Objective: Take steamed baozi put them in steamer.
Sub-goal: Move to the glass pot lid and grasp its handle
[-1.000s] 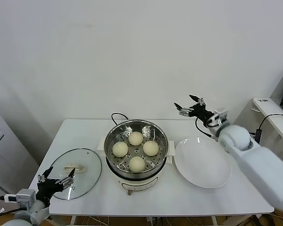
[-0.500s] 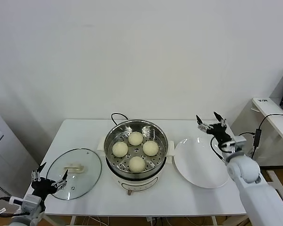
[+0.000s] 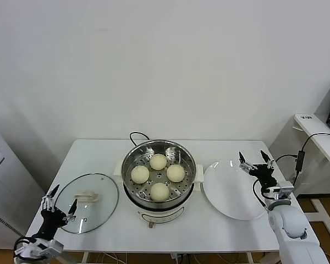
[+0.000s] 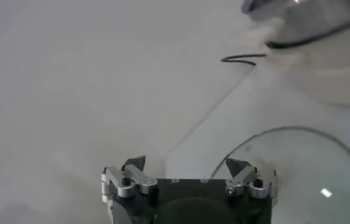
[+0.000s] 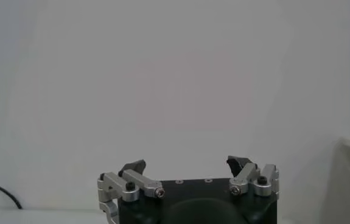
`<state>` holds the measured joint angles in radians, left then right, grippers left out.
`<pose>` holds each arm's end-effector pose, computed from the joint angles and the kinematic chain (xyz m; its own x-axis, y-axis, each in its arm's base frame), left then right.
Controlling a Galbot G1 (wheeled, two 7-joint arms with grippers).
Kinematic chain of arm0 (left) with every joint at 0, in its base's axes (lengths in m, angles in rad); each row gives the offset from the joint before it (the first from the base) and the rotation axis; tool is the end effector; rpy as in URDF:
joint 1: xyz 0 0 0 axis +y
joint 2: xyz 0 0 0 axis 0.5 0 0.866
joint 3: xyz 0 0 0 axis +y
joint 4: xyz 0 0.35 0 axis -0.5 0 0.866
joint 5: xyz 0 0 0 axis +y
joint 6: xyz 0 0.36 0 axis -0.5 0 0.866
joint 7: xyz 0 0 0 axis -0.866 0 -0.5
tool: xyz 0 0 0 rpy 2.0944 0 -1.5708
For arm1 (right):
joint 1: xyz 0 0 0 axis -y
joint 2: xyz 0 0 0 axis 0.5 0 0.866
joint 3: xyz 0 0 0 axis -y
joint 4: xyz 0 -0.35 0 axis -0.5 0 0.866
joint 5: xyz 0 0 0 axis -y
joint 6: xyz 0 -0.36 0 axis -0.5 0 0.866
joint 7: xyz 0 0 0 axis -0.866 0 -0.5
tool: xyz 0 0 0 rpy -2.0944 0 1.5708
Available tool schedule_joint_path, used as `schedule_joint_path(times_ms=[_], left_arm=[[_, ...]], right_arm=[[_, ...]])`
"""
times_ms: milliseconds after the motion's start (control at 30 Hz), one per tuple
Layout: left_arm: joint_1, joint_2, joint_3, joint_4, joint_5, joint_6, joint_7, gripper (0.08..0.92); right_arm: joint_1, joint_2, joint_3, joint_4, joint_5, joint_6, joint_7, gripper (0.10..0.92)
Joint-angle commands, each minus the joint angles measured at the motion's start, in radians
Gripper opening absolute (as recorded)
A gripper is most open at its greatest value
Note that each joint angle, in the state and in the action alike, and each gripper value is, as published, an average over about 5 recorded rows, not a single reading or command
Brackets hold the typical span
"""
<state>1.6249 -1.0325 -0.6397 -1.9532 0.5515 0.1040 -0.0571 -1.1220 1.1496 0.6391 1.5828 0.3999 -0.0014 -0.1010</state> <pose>0.1876 0.1438 -0.3197 -0.9822 -0.0194 0.1866 0.1573 0.4573 0.8753 0.3343 -0.1792 -0.3244 -0.9998 -0.0005 0.0203 -0.0010 0.9997 -0.0247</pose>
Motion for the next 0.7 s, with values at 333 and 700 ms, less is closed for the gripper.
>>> schedule_joint_path(times_ms=[333,700], left_arm=[[-0.158,-0.105,0.039,0.245,0.620,-0.155,-0.040,0.823],[-0.256,-0.142,0.058,0.343,0.715,-0.174,-0.056,0.823]], right_arm=[[-0.035,0.052,0.052,-0.021,-0.051,0.003,-0.011,0.823],[-0.032,0.061,0.044,-0.035,-0.055,0.003,-0.010,0.823]])
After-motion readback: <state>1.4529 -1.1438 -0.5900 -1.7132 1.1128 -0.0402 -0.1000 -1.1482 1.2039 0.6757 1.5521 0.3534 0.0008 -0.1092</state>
